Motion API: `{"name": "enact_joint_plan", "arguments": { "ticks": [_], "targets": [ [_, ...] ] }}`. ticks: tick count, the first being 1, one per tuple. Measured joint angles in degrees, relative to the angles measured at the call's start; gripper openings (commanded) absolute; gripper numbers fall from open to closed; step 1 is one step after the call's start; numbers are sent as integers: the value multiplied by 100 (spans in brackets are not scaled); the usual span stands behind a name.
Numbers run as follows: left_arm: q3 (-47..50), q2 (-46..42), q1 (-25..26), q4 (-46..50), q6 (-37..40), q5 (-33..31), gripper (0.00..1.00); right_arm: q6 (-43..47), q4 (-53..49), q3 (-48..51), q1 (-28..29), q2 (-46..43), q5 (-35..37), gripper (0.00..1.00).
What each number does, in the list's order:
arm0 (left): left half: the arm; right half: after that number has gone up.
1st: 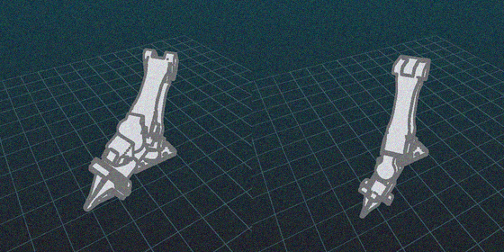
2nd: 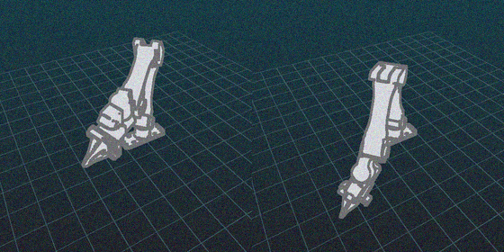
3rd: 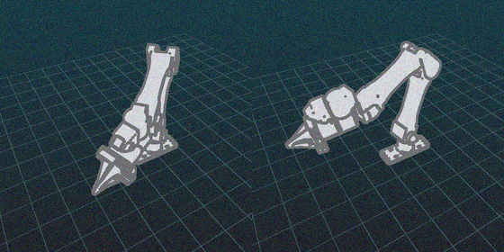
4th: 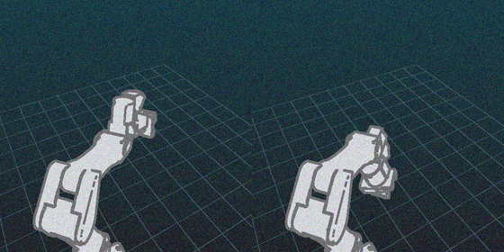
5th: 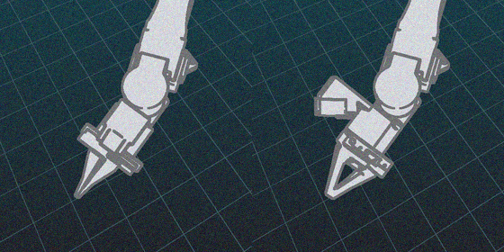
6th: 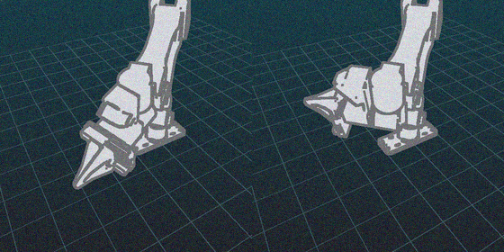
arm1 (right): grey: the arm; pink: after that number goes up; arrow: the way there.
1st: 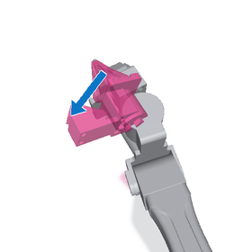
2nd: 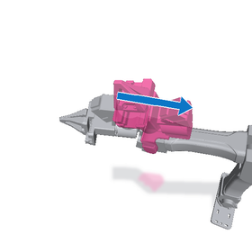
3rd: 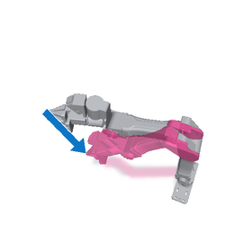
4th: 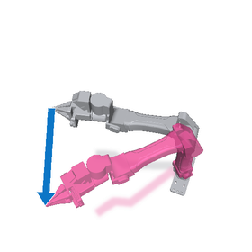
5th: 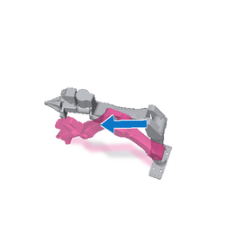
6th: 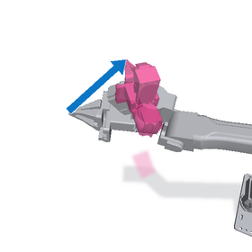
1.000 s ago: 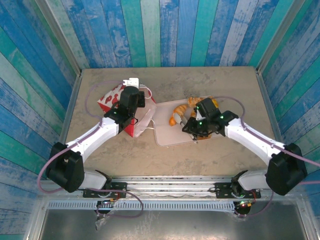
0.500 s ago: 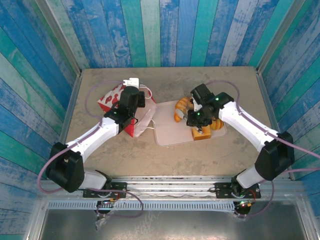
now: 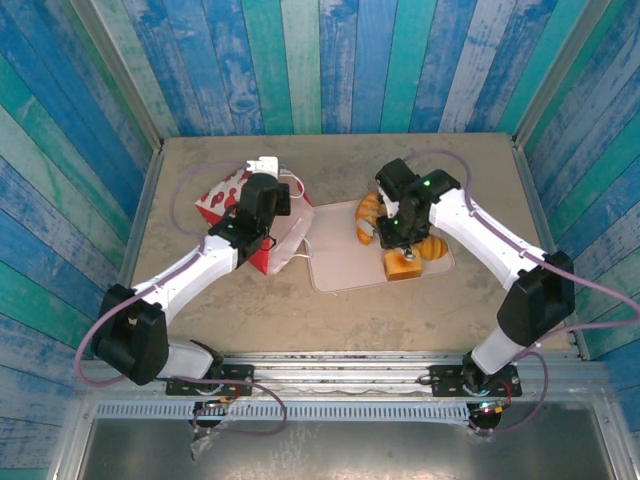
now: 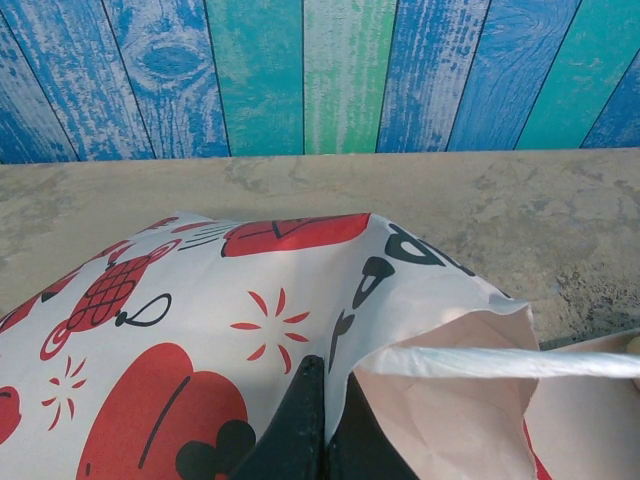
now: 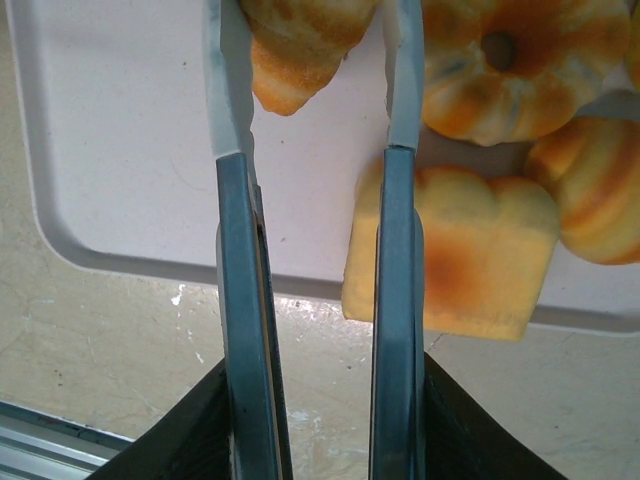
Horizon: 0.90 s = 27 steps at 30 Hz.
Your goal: Take the fake bread out of the paper bag
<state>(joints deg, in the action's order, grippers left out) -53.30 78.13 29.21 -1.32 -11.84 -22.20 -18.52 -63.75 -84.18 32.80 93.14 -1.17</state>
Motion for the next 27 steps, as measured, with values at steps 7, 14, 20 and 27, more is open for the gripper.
{"name": "enact_joint_plan", "arguments": {
  "ticks": [7, 14, 20, 27],
  "targets": [
    [20, 0, 0, -35, -2, 4, 0, 160, -136, -247, 35, 361, 212, 43],
    [33, 0, 0, -39, -4, 4, 0, 243, -310, -490, 70, 726, 439, 47],
    [33, 0, 0, -39, -4, 4, 0, 339, -361, -728, 83, 984, 546, 53],
    [33, 0, 0, -42, -4, 4, 0, 378, -374, -787, 98, 1095, 577, 57]
  ]
}}
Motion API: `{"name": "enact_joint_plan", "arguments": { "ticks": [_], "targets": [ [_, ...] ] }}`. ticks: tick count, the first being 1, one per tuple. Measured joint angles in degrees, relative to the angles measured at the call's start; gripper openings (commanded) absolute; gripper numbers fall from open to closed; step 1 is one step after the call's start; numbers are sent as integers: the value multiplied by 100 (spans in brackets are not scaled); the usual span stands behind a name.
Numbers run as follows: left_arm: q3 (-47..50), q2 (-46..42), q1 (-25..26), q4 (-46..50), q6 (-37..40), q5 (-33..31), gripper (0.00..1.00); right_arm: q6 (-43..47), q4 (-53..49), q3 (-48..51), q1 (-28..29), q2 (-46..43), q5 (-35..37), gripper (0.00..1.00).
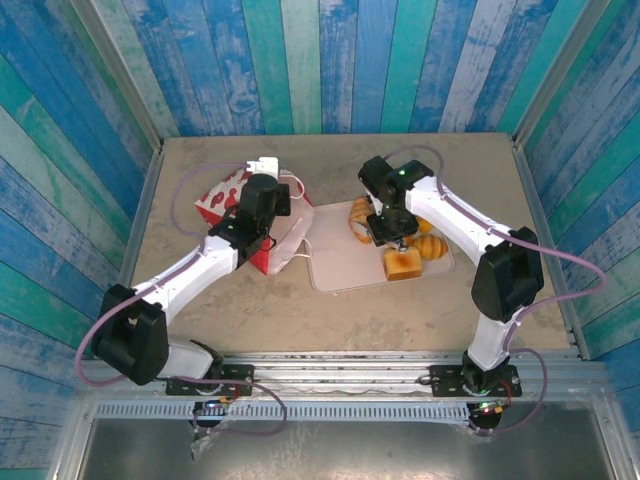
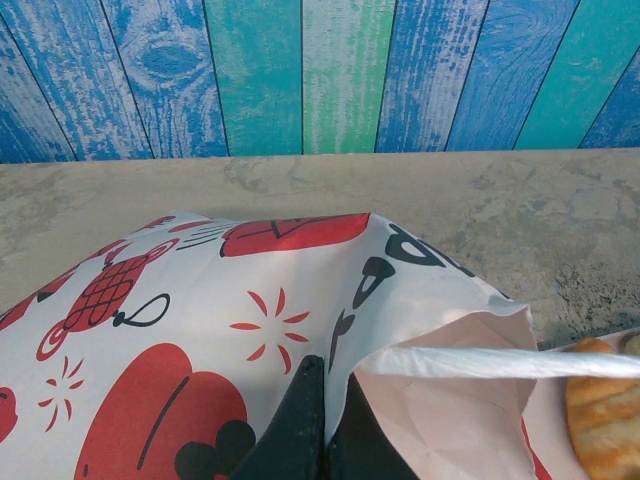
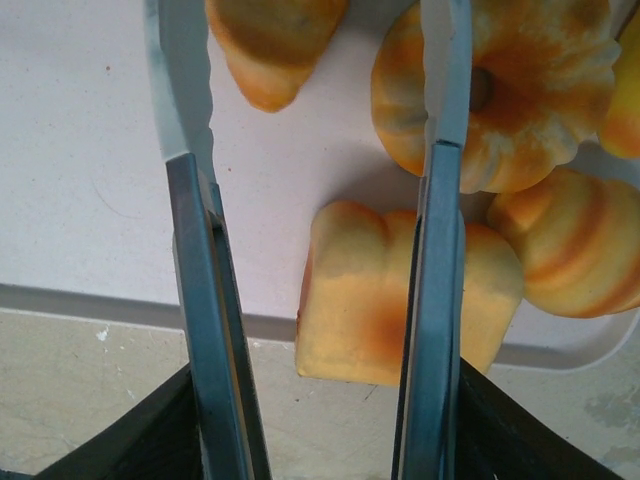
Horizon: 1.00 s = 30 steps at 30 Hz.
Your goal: Take the fake bread out of the paper bag
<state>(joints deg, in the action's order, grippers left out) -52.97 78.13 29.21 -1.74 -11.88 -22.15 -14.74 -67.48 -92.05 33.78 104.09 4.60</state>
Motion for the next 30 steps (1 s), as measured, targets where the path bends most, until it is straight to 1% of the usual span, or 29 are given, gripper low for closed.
{"name": "enact_joint_plan", "arguments": {
  "ticks": [6, 15, 22, 27, 30],
  "targets": [
    [0, 0, 0, 0, -2, 0, 0, -2, -2, -26, 0, -2, 46, 55],
    [0, -4, 0, 2, -20, 0, 0, -46, -22, -179, 402, -212, 35, 51],
    [0, -37, 0, 11, -17, -2, 0, -133, 166, -267, 575, -345, -205, 41],
    [0, -63, 0, 22, -17, -4, 0, -243, 472, -269, 575, -223, -402, 39],
    [0, -83, 0, 28, -17, -4, 0, -278, 608, -352, 575, 76, -498, 39]
  ]
}}
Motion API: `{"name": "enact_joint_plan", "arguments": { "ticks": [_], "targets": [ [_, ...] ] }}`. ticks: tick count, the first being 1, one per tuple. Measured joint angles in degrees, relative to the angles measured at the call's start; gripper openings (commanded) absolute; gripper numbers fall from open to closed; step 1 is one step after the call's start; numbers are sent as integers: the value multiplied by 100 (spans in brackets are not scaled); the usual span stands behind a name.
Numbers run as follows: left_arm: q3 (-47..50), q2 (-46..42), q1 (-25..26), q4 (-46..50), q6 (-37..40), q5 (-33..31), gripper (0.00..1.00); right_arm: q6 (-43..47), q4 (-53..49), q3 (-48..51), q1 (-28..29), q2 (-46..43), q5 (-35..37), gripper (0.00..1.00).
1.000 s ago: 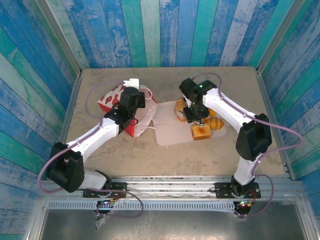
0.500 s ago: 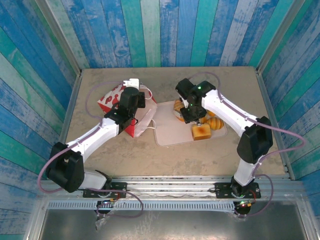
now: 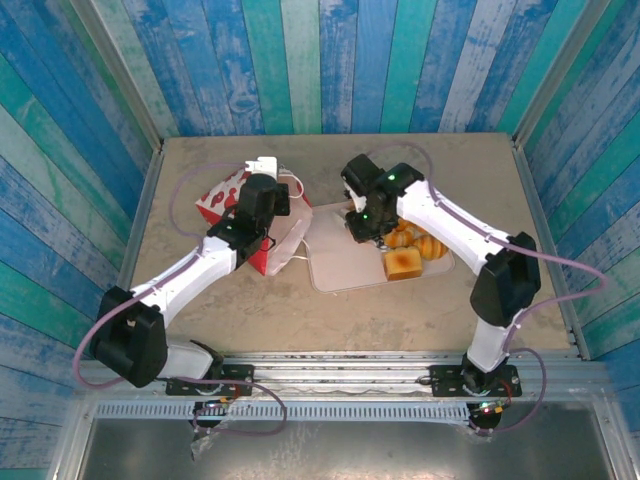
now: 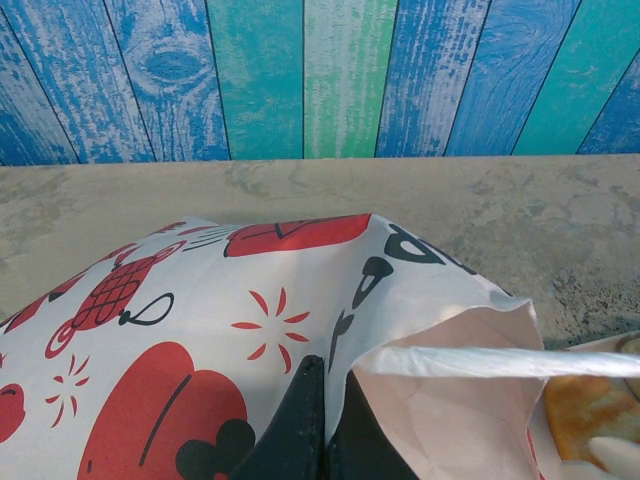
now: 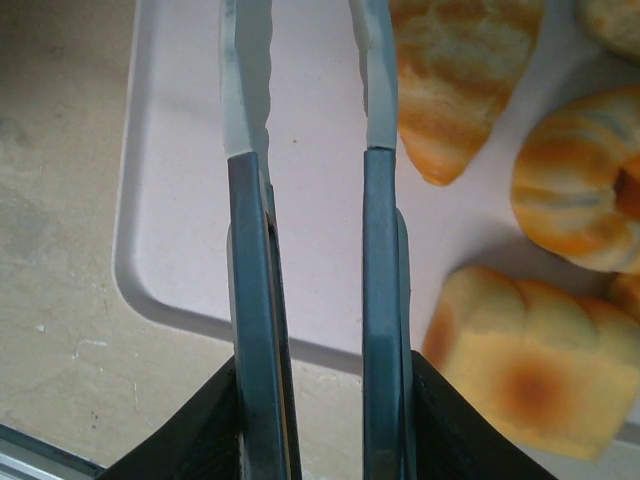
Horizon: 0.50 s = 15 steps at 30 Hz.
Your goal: Take the fake bread out of the paper bag
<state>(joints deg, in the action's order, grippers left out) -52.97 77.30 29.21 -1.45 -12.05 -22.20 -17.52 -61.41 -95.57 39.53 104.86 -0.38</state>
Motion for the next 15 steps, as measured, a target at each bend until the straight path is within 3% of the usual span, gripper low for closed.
{"name": "enact_joint_plan", "arguments": {
  "ticks": [6, 15],
  "targets": [
    [57, -46, 0, -7, 2, 2, 1, -26, 179, -140, -15, 531, -101, 39],
    [94, -70, 0, -22, 11, 2, 0, -138, 240, -68, -179, 588, -9, 39]
  ]
}}
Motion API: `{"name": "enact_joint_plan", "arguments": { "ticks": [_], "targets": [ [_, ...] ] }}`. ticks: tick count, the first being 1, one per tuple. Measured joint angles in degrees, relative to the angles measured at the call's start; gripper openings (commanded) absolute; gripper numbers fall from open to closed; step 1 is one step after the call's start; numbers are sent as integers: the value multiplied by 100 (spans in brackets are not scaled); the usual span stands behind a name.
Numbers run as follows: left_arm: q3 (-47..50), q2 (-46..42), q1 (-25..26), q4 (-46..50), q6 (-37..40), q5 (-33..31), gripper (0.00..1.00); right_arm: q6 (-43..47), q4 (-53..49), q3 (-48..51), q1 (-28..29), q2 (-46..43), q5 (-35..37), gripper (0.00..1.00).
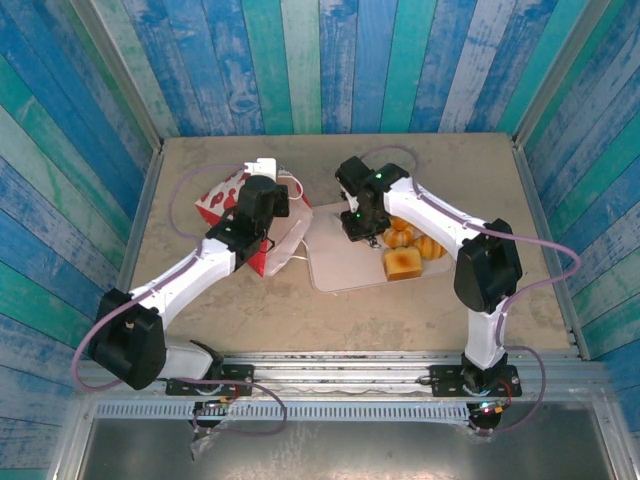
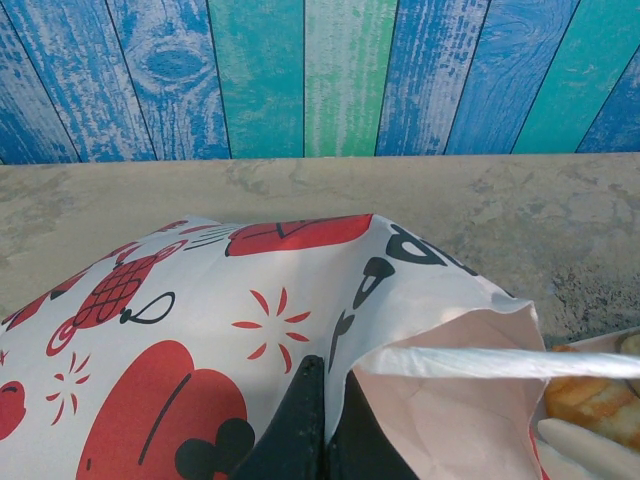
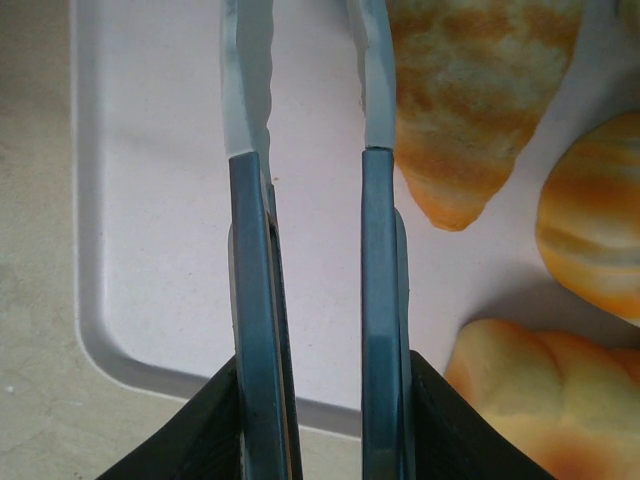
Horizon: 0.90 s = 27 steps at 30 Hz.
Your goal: Take the fake bread out of the paper bag
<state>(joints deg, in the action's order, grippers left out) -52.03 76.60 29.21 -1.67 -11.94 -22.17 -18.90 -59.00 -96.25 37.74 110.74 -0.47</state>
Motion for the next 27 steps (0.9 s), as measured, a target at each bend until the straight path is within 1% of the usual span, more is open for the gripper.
{"name": "enact_joint_plan", "arguments": {
  "ticks": [9, 16, 22, 27],
  "targets": [
    [26, -24, 0, -4, 107, 7, 1, -107, 13, 321, -70, -111, 175, 39],
    [57, -31, 0, -7, 223, 31, 1, -118, 48, 428, -72, -448, 42, 39],
    [92, -39, 0, 2, 516, 109, 1, -120, 118, 570, 63, -1097, -216, 40],
    [92, -48, 0, 22, 684, 129, 1, -280, 223, 817, 313, -2076, -280, 40]
  ]
}}
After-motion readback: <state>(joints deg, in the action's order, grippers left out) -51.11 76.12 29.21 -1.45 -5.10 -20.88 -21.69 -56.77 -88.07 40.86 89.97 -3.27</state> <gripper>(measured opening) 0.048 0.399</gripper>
